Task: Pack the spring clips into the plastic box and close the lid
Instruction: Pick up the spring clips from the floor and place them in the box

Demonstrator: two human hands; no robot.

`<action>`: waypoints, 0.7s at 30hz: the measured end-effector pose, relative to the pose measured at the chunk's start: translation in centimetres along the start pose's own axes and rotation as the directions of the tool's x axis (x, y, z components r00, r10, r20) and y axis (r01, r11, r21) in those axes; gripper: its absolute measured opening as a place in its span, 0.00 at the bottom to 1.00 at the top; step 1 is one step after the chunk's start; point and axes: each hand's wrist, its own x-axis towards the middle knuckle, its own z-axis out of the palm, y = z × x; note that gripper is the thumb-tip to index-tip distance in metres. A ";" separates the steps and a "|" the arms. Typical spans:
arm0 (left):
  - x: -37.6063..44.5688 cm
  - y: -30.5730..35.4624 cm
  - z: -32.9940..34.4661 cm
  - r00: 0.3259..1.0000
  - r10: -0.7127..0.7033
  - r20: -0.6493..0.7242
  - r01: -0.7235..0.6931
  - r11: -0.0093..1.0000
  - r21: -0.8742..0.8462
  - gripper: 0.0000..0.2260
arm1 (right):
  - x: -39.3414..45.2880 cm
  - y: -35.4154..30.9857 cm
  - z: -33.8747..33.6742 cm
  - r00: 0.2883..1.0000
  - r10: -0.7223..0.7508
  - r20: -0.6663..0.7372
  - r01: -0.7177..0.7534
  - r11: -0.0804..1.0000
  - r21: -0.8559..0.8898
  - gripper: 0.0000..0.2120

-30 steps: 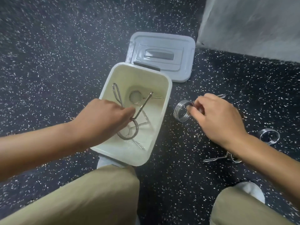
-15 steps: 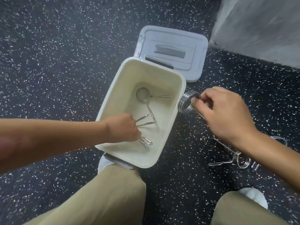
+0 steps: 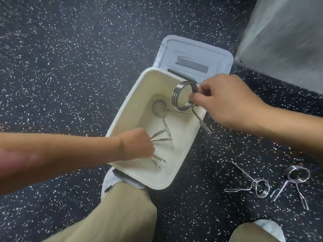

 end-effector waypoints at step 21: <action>-4.7 3.2 -6.7 0.892 -0.403 -0.204 0.235 0.800 -0.552 0.11 | 10.2 -3.3 11.1 0.895 0.300 0.331 -0.176 0.918 -0.355 0.08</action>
